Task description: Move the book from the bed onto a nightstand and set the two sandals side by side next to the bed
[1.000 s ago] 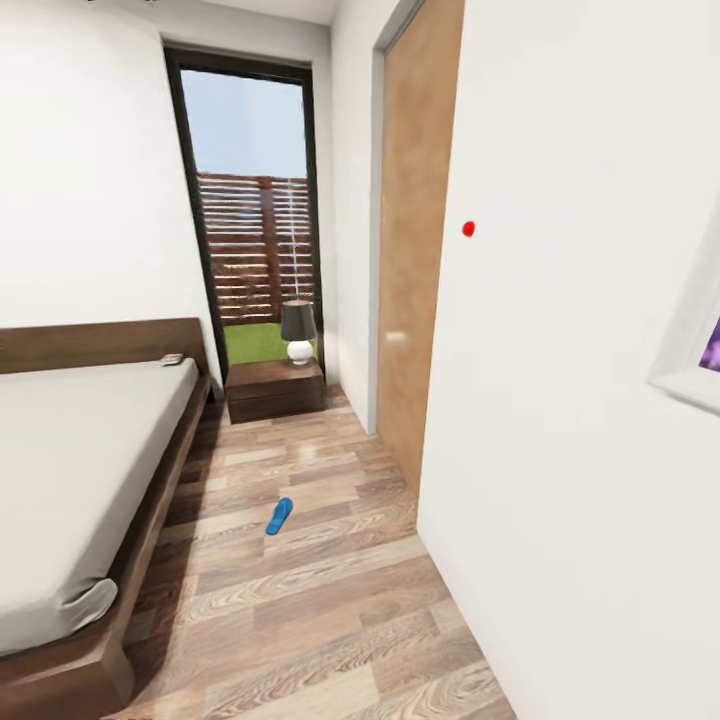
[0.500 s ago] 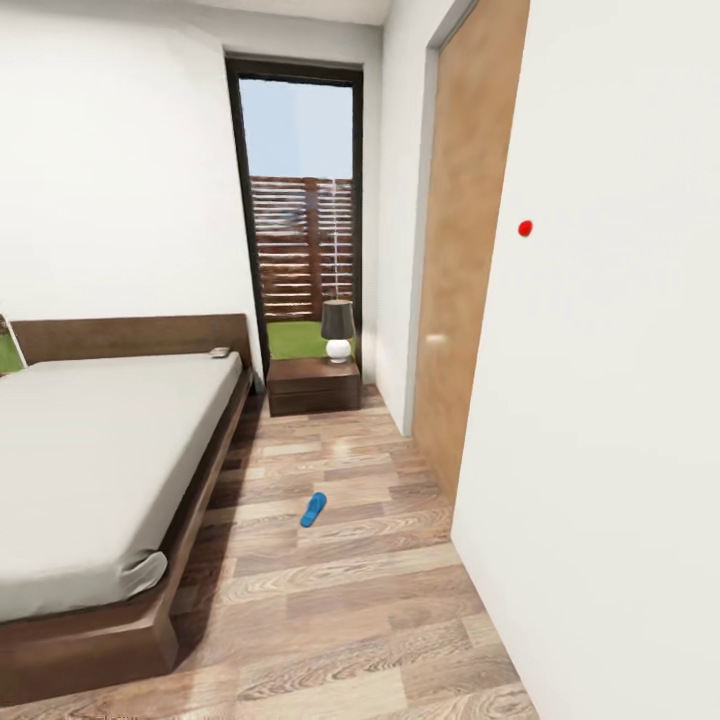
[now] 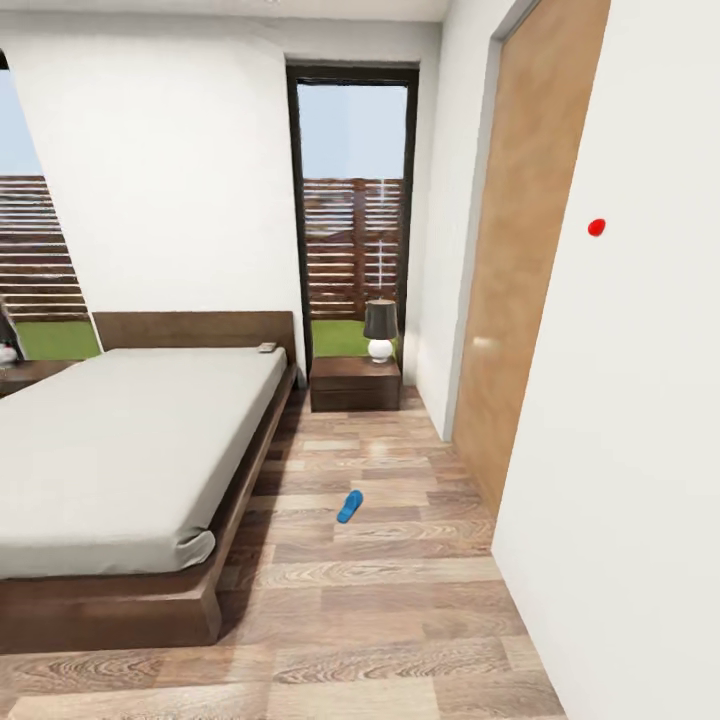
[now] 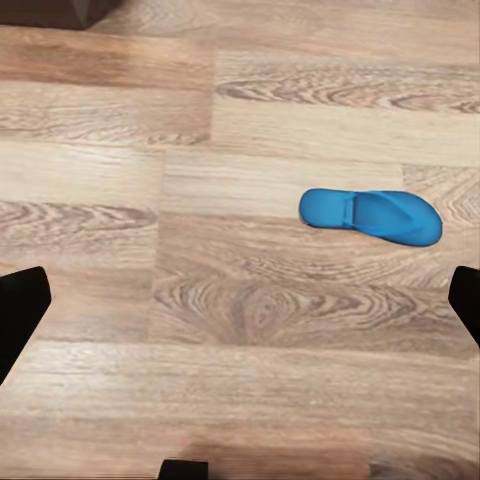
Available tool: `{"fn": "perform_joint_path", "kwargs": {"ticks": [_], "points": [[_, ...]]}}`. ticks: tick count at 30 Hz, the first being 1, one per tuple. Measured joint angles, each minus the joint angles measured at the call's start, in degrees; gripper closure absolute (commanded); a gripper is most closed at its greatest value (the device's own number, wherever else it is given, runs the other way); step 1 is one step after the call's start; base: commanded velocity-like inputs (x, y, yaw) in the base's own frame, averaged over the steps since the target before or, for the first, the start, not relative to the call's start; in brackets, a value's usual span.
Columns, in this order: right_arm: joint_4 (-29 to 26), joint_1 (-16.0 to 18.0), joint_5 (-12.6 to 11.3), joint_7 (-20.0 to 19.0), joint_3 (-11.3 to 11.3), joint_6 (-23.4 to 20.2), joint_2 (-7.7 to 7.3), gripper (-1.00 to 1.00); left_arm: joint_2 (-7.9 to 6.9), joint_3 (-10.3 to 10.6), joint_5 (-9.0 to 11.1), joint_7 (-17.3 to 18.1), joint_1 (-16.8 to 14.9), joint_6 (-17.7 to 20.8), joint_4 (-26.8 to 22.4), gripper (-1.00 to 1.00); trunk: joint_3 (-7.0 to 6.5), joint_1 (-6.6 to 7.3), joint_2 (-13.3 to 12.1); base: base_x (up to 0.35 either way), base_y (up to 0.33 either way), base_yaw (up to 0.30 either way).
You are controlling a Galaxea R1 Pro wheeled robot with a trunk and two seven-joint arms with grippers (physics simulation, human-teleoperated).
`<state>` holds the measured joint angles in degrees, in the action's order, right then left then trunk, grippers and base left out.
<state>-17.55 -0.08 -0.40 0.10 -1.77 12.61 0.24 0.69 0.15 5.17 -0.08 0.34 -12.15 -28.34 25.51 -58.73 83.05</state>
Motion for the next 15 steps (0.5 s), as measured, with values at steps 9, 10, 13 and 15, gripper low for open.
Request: {"fn": "perform_joint_path", "kwargs": {"ticks": [9, 10, 13, 15], "points": [[0.0, 0.0, 0.0, 0.0, 0.0, 0.0, 0.00, -1.00, 0.00, 0.0, 0.0, 0.0, 0.0, 0.0, 0.0, -1.00, 0.00, 0.00, 0.0, 0.000, 0.000, 0.293], [0.0, 0.0, 0.0, 0.0, 0.0, 0.0, 0.00, -1.00, 0.00, 0.0, 0.0, 0.0, 0.0, 0.0, 0.0, -1.00, 0.00, 0.00, 0.0, 0.000, 0.000, 0.293], [0.0, 0.0, 0.0, 0.0, 0.0, 0.0, 0.00, -1.00, 0.00, 0.0, 0.0, 0.0, 0.0, 0.0, 0.0, -1.00, 0.00, 0.00, 0.0, 0.000, 0.000, 0.293], [0.0, 0.0, 0.0, 0.0, 0.0, 0.0, 0.00, -1.00, 0.00, 0.0, 0.0, 0.0, 0.0, 0.0, 0.0, -1.00, 0.00, 0.00, 0.0, 0.000, 0.000, 0.293]]}}
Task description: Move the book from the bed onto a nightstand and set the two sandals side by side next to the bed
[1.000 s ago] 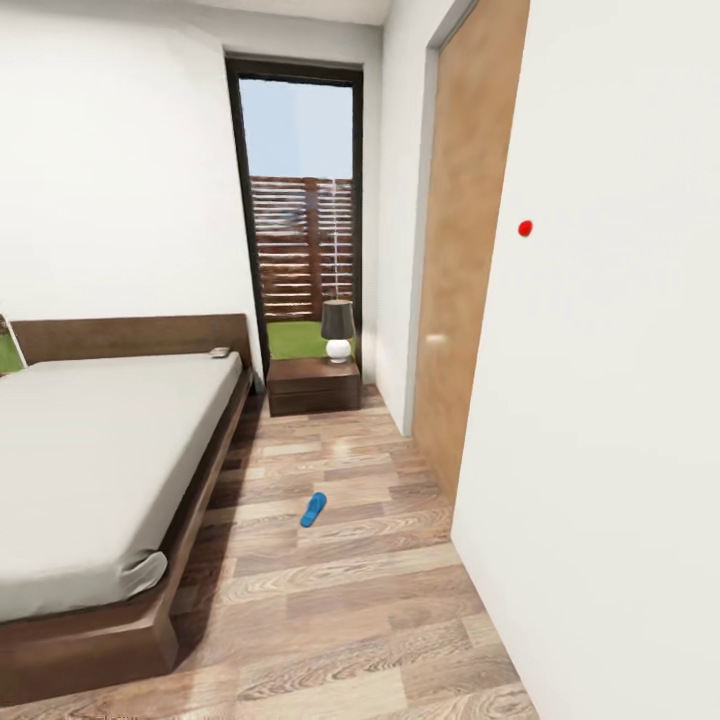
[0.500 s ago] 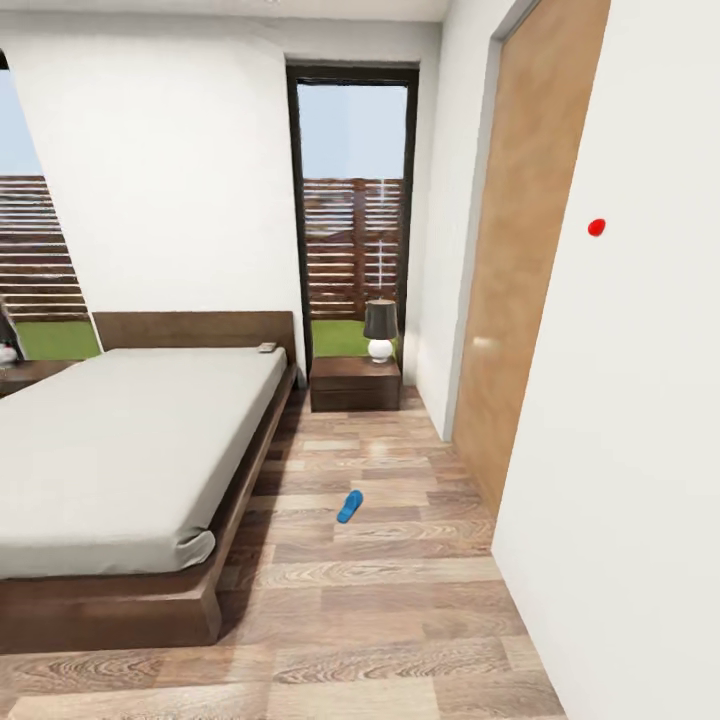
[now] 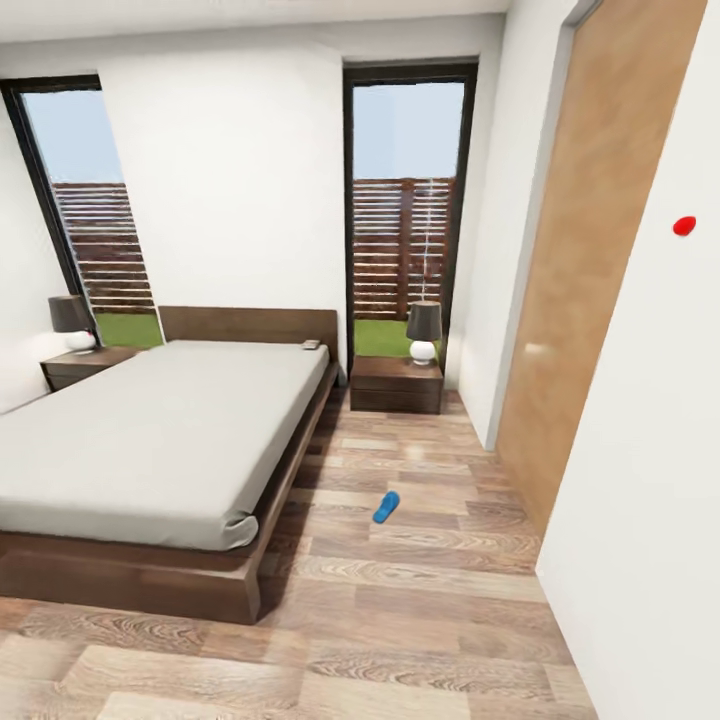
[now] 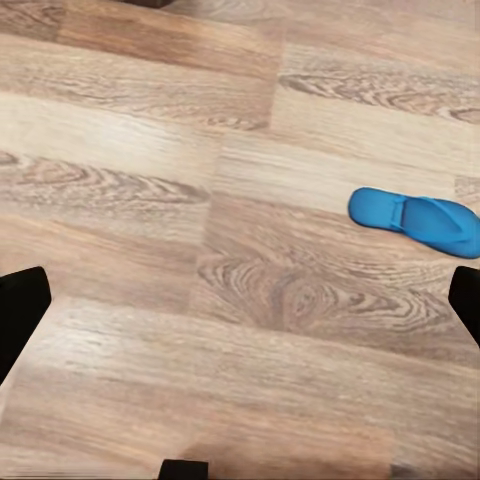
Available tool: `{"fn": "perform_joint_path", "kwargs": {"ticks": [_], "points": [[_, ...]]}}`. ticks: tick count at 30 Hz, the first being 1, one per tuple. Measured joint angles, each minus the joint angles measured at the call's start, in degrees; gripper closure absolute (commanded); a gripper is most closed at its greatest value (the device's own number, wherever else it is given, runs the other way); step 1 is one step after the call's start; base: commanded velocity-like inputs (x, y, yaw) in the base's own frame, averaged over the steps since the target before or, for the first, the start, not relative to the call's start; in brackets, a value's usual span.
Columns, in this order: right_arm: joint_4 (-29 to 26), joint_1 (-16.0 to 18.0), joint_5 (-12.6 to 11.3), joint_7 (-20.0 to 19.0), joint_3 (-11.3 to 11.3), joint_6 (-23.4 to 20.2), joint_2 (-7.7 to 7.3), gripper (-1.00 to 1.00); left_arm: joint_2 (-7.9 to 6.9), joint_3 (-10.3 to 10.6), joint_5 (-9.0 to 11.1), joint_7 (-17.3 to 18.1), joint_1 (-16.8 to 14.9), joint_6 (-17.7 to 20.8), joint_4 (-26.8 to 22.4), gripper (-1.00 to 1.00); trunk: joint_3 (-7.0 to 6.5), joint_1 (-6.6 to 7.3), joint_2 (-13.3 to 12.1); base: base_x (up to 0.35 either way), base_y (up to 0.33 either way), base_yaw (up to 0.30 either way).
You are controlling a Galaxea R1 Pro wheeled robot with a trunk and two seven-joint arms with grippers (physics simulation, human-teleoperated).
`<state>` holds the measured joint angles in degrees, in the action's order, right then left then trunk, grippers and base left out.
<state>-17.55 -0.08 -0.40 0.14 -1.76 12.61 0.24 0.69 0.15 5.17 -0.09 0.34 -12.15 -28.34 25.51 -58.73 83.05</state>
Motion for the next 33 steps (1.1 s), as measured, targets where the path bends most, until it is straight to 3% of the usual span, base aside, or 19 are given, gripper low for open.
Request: {"fn": "perform_joint_path", "kwargs": {"ticks": [33], "points": [[-0.2, 0.0, 0.0, 0.0, -0.1, 0.0, -0.22, -1.00, 0.00, 0.0, 0.0, 0.0, 0.0, 0.0, 0.0, -1.00, 0.00, 0.00, 0.0, 0.000, 0.000, 0.293]]}}
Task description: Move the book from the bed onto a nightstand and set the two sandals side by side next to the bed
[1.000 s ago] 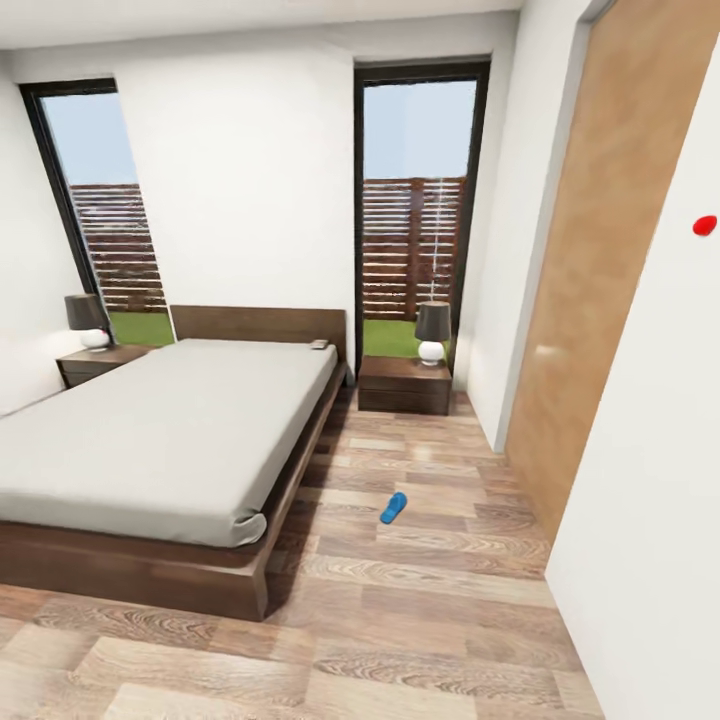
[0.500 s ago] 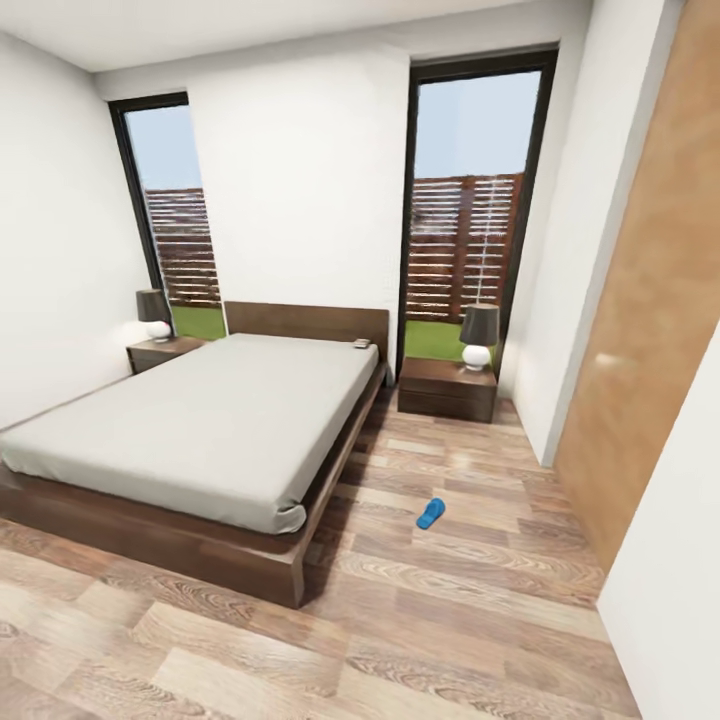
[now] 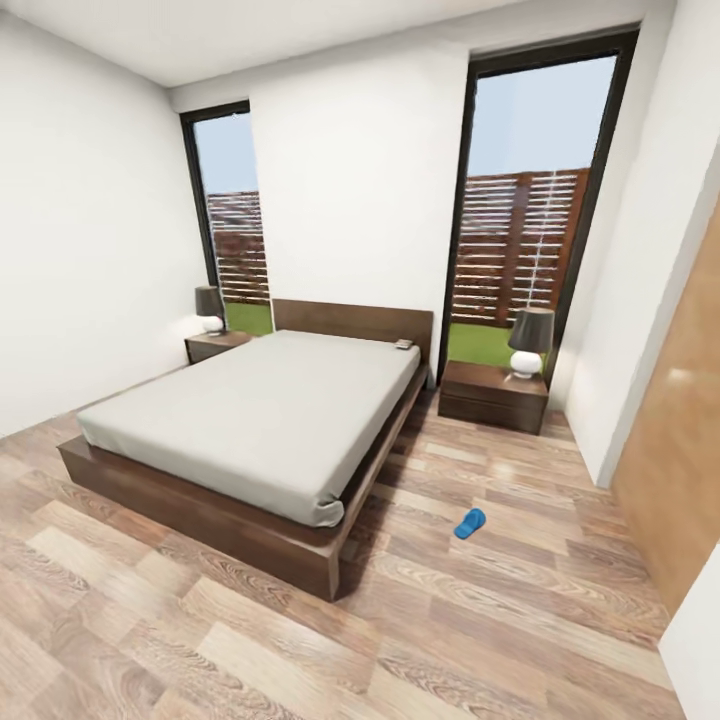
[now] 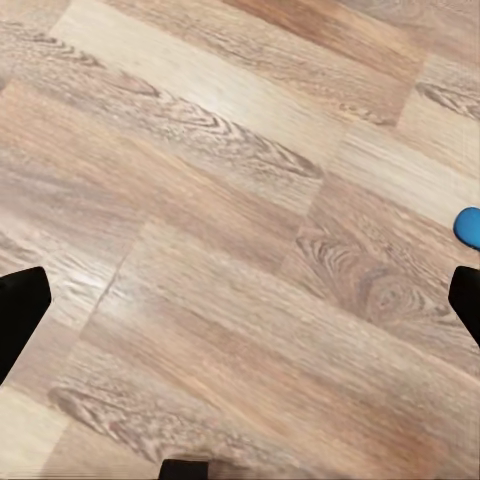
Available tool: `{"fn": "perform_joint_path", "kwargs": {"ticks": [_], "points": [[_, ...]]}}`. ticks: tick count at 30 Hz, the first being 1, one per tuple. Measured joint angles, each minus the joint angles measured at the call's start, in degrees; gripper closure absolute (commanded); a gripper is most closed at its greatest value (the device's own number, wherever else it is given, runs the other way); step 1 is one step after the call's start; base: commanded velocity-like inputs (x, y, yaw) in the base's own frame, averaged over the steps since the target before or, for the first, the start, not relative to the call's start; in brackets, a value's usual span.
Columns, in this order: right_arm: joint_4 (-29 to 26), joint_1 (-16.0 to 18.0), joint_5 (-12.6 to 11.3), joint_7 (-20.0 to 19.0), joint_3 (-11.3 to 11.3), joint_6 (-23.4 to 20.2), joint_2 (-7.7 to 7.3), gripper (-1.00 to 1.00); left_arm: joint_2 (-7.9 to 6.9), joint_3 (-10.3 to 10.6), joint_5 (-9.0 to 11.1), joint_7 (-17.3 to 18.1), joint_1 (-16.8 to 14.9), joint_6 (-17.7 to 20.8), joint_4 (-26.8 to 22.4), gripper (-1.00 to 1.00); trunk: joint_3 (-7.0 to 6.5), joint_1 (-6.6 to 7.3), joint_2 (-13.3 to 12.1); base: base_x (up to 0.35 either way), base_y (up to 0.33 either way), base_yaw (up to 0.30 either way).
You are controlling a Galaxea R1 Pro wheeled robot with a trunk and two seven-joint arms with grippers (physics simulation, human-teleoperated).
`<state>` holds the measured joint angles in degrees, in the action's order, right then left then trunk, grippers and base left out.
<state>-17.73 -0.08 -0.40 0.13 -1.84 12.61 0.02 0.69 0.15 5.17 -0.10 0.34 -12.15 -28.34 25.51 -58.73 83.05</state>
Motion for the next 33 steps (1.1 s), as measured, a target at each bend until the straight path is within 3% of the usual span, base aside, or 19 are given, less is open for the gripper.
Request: {"fn": "perform_joint_path", "kwargs": {"ticks": [22, 33], "points": [[-0.3, 0.0, -0.1, 0.0, -0.1, 0.0, -0.20, -1.00, 0.00, 0.0, 0.0, -0.1, 0.0, 0.0, 0.0, -1.00, 0.00, 0.00, 0.0, 0.000, 0.000, 0.291], [-0.2, 0.0, 0.0, 0.0, -0.1, 0.0, -0.15, -1.00, 0.00, 0.0, 0.0, -0.1, 0.0, 0.0, 0.0, -1.00, 0.00, 0.00, 0.0, 0.000, 0.000, 0.050]]}}
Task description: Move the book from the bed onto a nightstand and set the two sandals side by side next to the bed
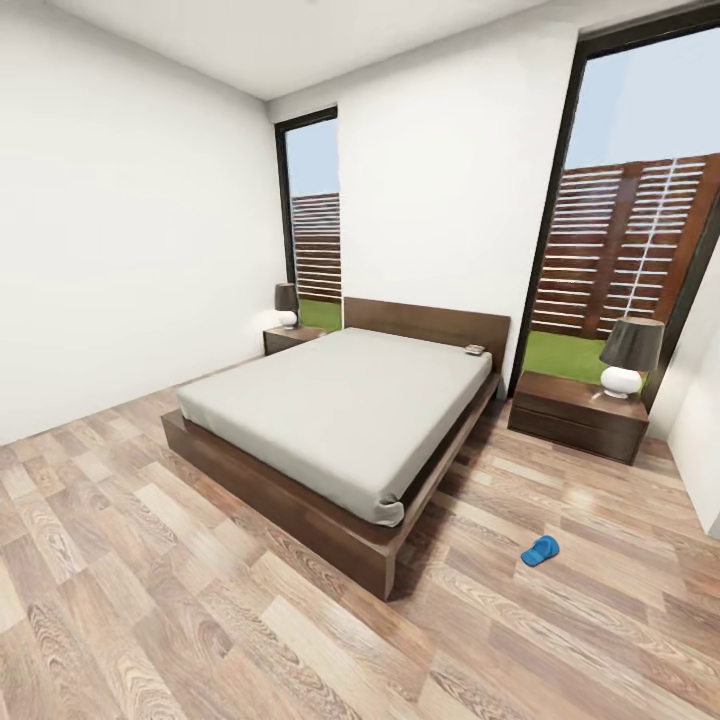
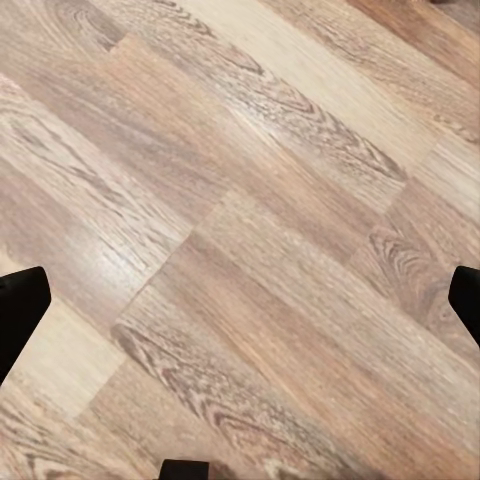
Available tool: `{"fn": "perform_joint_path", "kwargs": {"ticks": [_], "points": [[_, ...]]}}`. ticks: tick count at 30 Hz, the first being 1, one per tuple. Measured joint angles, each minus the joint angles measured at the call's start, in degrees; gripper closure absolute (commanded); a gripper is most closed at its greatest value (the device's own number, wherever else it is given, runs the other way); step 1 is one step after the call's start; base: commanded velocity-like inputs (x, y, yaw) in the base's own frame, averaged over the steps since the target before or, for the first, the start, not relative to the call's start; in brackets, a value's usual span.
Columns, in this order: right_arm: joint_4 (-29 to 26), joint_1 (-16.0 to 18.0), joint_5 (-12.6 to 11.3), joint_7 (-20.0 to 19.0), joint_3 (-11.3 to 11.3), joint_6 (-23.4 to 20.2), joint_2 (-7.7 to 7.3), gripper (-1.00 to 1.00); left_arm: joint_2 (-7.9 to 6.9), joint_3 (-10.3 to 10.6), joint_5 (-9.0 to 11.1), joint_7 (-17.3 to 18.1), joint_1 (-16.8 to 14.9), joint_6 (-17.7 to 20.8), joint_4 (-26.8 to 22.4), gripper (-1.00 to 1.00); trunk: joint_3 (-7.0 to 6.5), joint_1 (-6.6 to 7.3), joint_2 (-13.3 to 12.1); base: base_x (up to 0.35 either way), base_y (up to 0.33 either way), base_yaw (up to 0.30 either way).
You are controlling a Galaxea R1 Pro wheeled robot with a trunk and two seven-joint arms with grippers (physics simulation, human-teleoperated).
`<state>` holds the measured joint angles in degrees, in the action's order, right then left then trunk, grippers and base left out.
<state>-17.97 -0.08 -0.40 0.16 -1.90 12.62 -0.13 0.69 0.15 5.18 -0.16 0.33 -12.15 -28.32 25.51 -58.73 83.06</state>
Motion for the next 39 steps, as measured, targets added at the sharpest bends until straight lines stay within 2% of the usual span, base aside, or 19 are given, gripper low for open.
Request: {"fn": "perform_joint_path", "kwargs": {"ticks": [39], "points": [[0.0, 0.0, 0.0, -0.1, 0.0, 0.0, -0.03, -1.00, 0.00, 0.0, 0.0, 0.1, 0.0, 0.0, 0.0, -1.00, 0.00, 0.00, 0.0, 0.000, 0.000, 0.001]]}}
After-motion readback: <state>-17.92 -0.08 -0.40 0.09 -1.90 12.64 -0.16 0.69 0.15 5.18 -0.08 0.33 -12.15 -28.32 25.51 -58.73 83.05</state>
